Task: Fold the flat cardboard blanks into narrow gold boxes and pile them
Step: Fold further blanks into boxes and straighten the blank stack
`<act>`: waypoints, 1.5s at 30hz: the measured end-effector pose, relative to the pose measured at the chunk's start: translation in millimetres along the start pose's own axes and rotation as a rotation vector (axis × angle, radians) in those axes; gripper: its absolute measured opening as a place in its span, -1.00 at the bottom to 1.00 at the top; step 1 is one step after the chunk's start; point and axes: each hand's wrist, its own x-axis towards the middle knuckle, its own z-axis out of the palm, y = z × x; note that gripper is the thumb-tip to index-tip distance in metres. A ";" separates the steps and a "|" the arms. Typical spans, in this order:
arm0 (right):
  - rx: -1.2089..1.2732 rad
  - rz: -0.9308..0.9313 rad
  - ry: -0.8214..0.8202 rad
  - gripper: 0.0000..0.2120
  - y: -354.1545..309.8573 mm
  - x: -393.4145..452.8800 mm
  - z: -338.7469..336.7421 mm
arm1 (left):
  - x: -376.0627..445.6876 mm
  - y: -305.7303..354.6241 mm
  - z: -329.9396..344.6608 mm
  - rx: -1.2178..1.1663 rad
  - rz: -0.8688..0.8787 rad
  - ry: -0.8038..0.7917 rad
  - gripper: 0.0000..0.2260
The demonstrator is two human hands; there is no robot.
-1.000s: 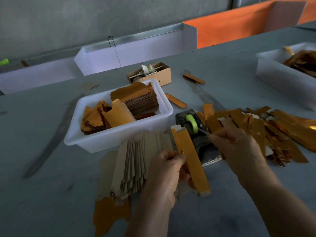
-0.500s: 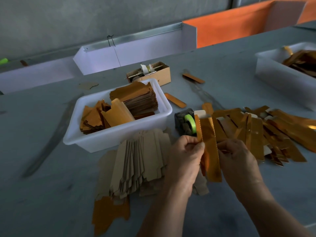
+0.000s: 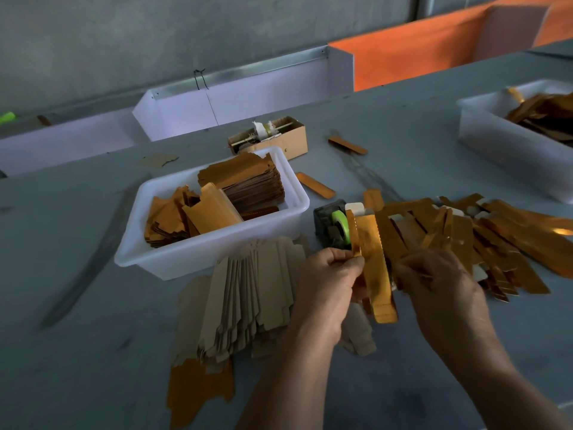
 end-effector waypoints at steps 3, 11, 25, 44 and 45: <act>0.257 0.084 -0.070 -0.86 -1.7 -2.4 -19.1 | -3.5 6.4 -4.8 -0.042 -0.029 -0.026 -0.91; 0.393 -0.044 -0.410 -0.79 -30.7 -1.3 -34.1 | -27.7 8.0 -17.5 -0.031 -0.027 -0.085 -0.96; 0.225 -0.066 -0.394 -0.75 -39.5 -2.3 -31.1 | -38.7 10.9 -25.4 0.000 0.024 -0.128 -0.98; 0.068 -0.072 -0.320 -0.75 -50.6 -9.7 -24.7 | -42.9 3.2 -28.5 0.010 0.064 -0.089 -0.93; 0.027 -0.075 -0.302 -0.75 -51.3 -10.4 -25.3 | -43.6 1.9 -27.0 0.022 0.078 -0.072 -0.93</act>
